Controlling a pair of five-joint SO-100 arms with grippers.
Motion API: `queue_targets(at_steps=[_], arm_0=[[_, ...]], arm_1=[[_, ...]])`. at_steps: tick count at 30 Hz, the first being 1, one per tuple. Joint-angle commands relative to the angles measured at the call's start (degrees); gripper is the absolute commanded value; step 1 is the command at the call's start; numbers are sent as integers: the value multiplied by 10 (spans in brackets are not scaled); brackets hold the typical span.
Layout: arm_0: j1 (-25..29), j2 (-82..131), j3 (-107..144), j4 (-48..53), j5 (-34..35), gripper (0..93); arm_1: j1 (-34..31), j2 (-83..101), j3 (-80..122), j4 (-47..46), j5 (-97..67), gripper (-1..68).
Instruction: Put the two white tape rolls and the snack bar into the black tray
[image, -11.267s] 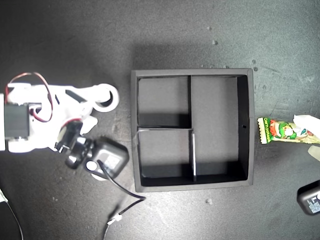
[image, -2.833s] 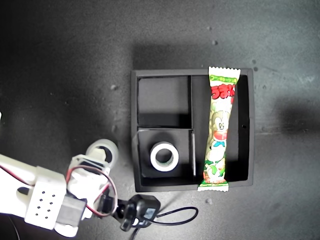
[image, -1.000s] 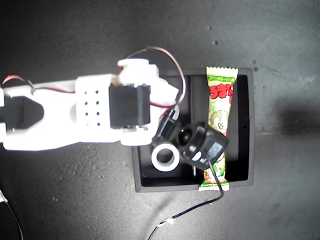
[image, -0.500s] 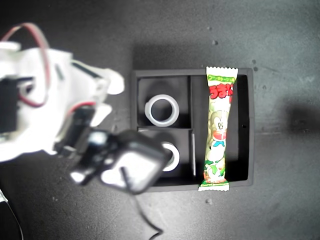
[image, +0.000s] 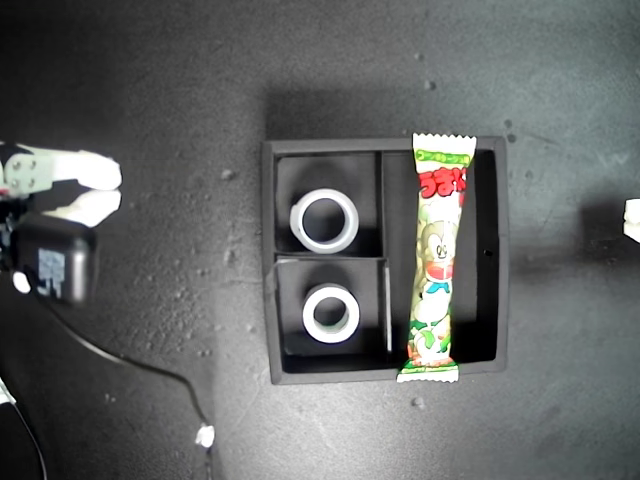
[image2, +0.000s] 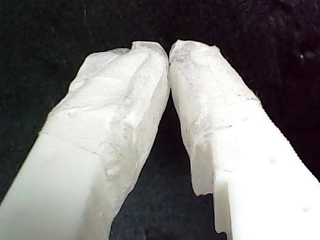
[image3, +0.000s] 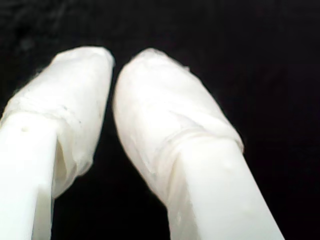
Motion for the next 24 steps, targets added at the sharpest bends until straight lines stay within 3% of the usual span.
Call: queue_targets(at_steps=[1, 9, 12, 24], arm_0=[[-9, 12, 21, -21, 14, 1], [-2, 142, 149, -40, 13, 1], [-2, 261, 197, 6, 16, 1], [9, 265, 257, 15, 3, 1]], arm_1=[[18, 34, 48, -31, -18, -3], [25, 35, 56, 5, -15, -1], [18, 35, 56, 16, -15, 2], [18, 35, 56, 28, -16, -1]])
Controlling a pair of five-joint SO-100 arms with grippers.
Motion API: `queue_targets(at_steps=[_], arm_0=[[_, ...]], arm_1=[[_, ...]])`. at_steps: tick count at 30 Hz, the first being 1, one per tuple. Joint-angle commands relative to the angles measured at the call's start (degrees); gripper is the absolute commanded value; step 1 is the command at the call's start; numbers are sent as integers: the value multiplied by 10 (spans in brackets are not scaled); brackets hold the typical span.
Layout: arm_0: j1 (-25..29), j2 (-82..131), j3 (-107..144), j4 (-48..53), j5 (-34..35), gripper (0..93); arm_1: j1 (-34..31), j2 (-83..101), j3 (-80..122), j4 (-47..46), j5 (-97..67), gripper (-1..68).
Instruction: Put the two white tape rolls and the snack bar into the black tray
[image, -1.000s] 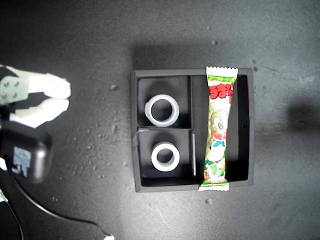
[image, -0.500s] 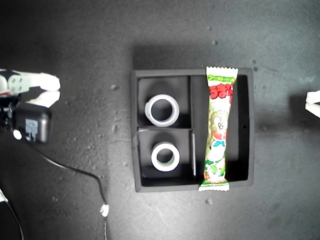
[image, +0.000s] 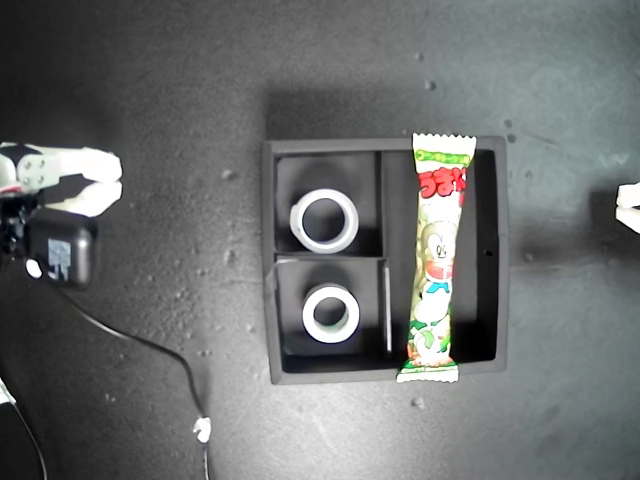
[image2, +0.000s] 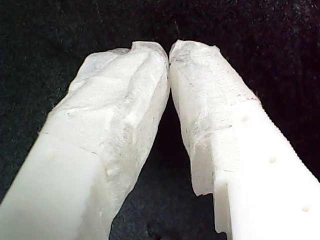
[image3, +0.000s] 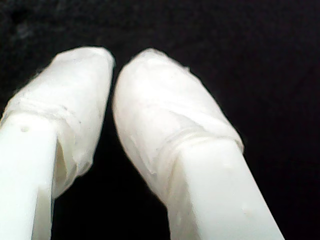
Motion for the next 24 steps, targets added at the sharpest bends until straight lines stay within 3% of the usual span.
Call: queue_targets(at_steps=[1, 10, 17, 21, 24], arm_0=[[11, 28, 29, -4, -11, 1], [69, 29, 47, 6, -56, 1], [53, 29, 47, 81, -144, 2], [47, 29, 47, 95, -130, 1], [37, 29, 47, 142, -157, 1]], arm_1=[[-4, 4, 6, 5, -17, -1], [-1, 4, 7, 25, -19, -1], [1, 4, 7, 76, 1, 6], [-12, 4, 7, 96, 40, 30], [-15, 4, 7, 120, 62, 49]])
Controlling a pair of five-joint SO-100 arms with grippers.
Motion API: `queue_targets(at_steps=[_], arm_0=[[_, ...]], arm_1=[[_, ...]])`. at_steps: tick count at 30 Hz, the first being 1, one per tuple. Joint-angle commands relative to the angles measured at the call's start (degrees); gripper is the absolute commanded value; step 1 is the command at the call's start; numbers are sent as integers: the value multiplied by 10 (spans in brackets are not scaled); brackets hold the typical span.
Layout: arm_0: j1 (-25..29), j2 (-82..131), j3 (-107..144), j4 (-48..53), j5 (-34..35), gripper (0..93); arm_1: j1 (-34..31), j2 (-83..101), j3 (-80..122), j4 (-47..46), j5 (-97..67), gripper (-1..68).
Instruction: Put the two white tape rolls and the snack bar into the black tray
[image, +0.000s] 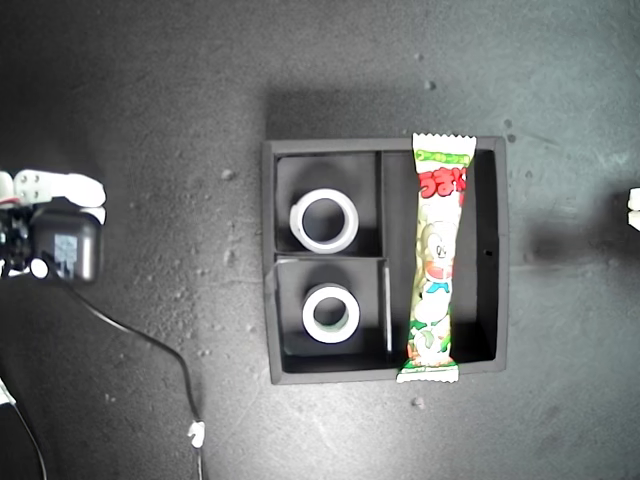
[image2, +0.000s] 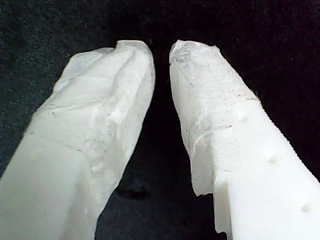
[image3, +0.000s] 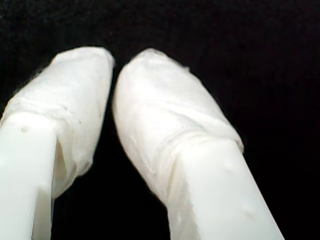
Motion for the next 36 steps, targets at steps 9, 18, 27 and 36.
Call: queue_targets(at_steps=[9, 18, 27, 36], arm_0=[[0, 28, 33, 39, 79, 2], [0, 28, 33, 39, 77, 2], [0, 28, 33, 39, 78, 2], [0, 28, 33, 39, 78, 3]], arm_1=[[-30, -4, 7, 18, 19, 0], [-34, 4, 7, 17, 15, 0], [-34, 4, 7, 17, 15, 0], [-34, 4, 7, 17, 15, 0]])
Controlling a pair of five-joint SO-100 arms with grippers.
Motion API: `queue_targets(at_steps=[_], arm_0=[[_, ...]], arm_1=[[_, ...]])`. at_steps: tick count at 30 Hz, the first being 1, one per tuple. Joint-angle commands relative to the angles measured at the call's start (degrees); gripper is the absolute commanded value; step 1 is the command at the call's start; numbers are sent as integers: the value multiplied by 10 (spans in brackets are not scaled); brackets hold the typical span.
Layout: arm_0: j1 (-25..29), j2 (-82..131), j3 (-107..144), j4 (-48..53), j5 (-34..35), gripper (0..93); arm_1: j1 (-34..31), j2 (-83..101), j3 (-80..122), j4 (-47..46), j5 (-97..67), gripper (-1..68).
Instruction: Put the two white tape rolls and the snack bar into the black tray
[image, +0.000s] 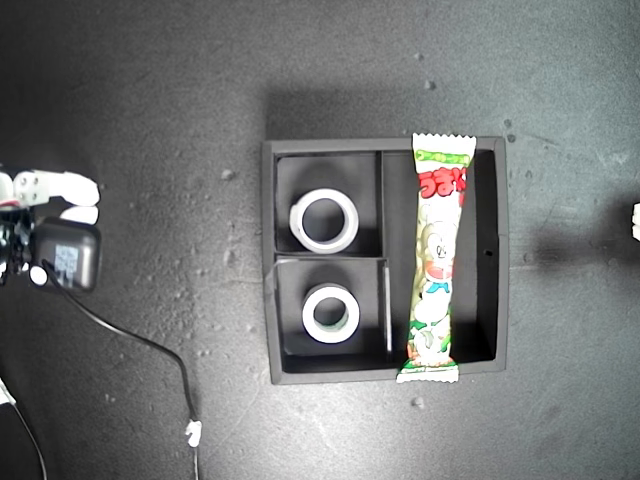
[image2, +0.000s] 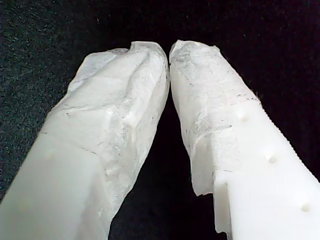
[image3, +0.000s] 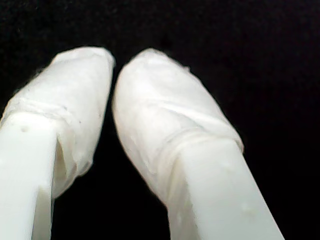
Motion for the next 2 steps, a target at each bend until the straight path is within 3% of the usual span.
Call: queue_targets(at_steps=[1, 2], arm_0=[[2, 28, 33, 21, 4, 3], [2, 28, 33, 21, 4, 3]], arm_1=[[1, 4, 7, 1, -11, 0], [1, 4, 7, 1, -11, 0]])
